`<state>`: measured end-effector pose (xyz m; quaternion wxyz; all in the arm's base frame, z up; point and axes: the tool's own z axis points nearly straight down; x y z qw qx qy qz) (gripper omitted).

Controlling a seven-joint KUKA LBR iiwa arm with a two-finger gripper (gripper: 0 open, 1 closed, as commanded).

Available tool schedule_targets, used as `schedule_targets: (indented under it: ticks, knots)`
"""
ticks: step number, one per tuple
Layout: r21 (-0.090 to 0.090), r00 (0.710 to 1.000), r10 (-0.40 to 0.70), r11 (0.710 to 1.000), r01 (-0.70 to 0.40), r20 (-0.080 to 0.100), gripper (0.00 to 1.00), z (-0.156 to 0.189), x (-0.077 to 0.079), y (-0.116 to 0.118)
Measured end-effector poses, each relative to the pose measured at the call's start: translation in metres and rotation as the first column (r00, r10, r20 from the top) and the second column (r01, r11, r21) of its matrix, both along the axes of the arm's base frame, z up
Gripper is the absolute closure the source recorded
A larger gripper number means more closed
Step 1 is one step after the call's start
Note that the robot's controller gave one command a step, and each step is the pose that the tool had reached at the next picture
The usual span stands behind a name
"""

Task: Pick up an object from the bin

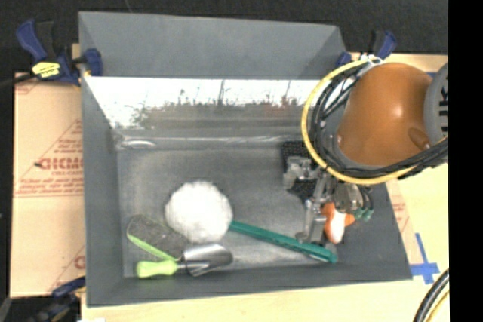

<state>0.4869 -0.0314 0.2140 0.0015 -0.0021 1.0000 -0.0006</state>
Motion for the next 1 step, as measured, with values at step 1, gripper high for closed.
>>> schedule_targets:
  ticks: [1]
  knots:
    - [0.000, 1.000, 0.000, 1.000, 0.000, 0.000, 0.00, 0.0000, 0.0000, 0.0000]
